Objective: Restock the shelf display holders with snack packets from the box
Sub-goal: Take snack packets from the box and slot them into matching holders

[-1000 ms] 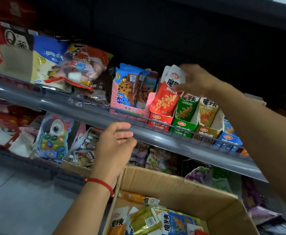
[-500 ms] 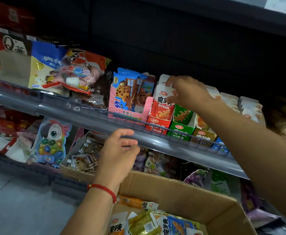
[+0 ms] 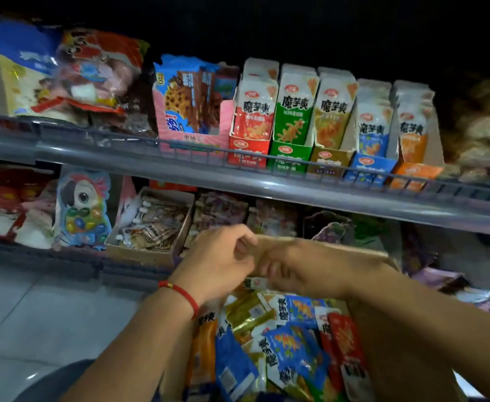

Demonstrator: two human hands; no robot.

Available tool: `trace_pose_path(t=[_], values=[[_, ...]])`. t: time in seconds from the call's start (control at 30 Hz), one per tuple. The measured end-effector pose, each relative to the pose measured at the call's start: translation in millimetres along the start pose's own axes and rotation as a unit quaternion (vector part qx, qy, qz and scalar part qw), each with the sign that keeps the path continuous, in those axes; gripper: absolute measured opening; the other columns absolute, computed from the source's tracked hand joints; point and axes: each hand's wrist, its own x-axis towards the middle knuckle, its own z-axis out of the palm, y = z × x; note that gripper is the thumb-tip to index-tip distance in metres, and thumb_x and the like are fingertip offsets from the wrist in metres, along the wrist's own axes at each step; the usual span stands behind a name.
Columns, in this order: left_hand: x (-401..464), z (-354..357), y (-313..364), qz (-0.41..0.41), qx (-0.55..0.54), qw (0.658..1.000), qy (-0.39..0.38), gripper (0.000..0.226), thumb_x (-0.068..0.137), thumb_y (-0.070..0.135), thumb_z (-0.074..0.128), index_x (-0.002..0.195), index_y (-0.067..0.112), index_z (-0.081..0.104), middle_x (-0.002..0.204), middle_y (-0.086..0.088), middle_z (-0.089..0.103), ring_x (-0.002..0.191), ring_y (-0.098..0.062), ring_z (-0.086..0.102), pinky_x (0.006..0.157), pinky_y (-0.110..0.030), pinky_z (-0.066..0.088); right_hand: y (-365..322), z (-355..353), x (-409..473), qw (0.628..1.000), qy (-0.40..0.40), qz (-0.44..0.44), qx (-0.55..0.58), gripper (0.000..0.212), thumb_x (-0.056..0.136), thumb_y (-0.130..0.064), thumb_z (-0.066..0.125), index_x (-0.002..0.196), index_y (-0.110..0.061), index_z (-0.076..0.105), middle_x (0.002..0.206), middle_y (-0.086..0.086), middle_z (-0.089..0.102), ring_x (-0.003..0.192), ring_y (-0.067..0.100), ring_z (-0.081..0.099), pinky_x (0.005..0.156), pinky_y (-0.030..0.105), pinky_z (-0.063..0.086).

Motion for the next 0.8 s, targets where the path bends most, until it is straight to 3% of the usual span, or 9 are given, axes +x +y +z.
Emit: trace_pose_path(t=[0.13, 0.2, 0.27, 0.43, 0.53, 0.7, 0.8], values=[[-7.4, 0.0, -4.8, -0.036, 0.03, 0.999, 0.005, 0.022, 0.092, 0.024, 0.065, 0.11, 0.036, 0.065, 0.102, 0.016, 0.064, 0.09, 0.0, 0.061, 0.085, -0.028, 0.055, 8.2, 68.0, -10.7, 0.988, -0.151, 0.023, 0.028, 0.048, 0.093, -0.046, 0.069, 0.134, -0.023, 0.058, 0.131, -0.004, 0.064, 0.117, 0.018, 0.06, 0.094, 0.031, 0.049], [-7.5, 0.0, -4.5, -0.039, 0.043, 0.998, 0.012, 0.021, 0.092, 0.025, 0.064, 0.11, 0.037, 0.065, 0.101, 0.017, 0.064, 0.09, -0.001, 0.062, 0.086, -0.03, 0.055, 11.8, 96.3, -13.0, 0.979, -0.2, 0.024, 0.046, 0.075, 0.088, -0.052, 0.073, 0.15, -0.023, 0.043, 0.149, 0.002, 0.049, 0.132, 0.024, 0.05, 0.106, 0.035, 0.045], [-6.7, 2.3, -3.0, -0.039, 0.048, 0.998, 0.009, 0.021, 0.092, 0.025, 0.064, 0.11, 0.036, 0.065, 0.102, 0.017, 0.065, 0.09, -0.001, 0.062, 0.086, -0.03, 0.055, 12.9, 120.3, -14.1, 0.977, -0.214, 0.008, 0.021, 0.087, 0.086, -0.055, 0.074, 0.156, -0.026, 0.032, 0.157, 0.002, 0.035, 0.14, 0.027, 0.041, 0.111, 0.041, 0.041], [-1.7, 10.4, -1.1, -0.036, 0.063, 0.997, -0.005, 0.022, 0.093, 0.027, 0.065, 0.113, 0.035, 0.065, 0.103, 0.017, 0.065, 0.093, -0.001, 0.062, 0.085, -0.028, 0.054, 10.5, 145.3, -12.6, 0.982, -0.179, -0.004, -0.063, 0.082, 0.085, -0.047, 0.077, 0.152, -0.019, 0.037, 0.149, 0.006, 0.039, 0.136, 0.031, 0.04, 0.105, 0.045, 0.041], [0.5, 14.0, 0.4, -0.033, 0.077, 0.996, -0.005, 0.022, 0.093, 0.029, 0.065, 0.113, 0.036, 0.065, 0.103, 0.018, 0.064, 0.094, -0.003, 0.063, 0.089, -0.034, 0.056, 13.0, 141.5, -20.1, 0.981, -0.17, 0.013, -0.098, 0.084, 0.082, -0.053, 0.077, 0.148, -0.019, 0.039, 0.145, 0.007, 0.044, 0.132, 0.031, 0.045, 0.106, 0.048, 0.037], [3.7, 19.6, 1.6, -0.032, 0.083, 0.996, -0.011, 0.02, 0.093, 0.03, 0.064, 0.11, 0.039, 0.064, 0.102, 0.019, 0.063, 0.093, -0.003, 0.063, 0.089, -0.036, 0.056, 34.2, 124.4, -45.9, 0.974, -0.18, 0.133, -0.037, 0.081, 0.075, -0.069, 0.074, 0.134, -0.021, 0.049, 0.13, 0.006, 0.056, 0.117, 0.029, 0.057, 0.092, 0.038, 0.049], [6.8, 26.0, 3.8, -0.026, 0.099, 0.995, -0.017, 0.021, 0.094, 0.031, 0.063, 0.112, 0.04, 0.062, 0.103, 0.019, 0.064, 0.092, 0.001, 0.062, 0.082, -0.026, 0.053, 34.3, 139.6, -57.3, 0.964, -0.198, 0.178, -0.005, 0.078, 0.076, -0.068, 0.075, 0.131, -0.02, 0.048, 0.13, 0.008, 0.057, 0.117, 0.03, 0.059, 0.089, 0.036, 0.049]])
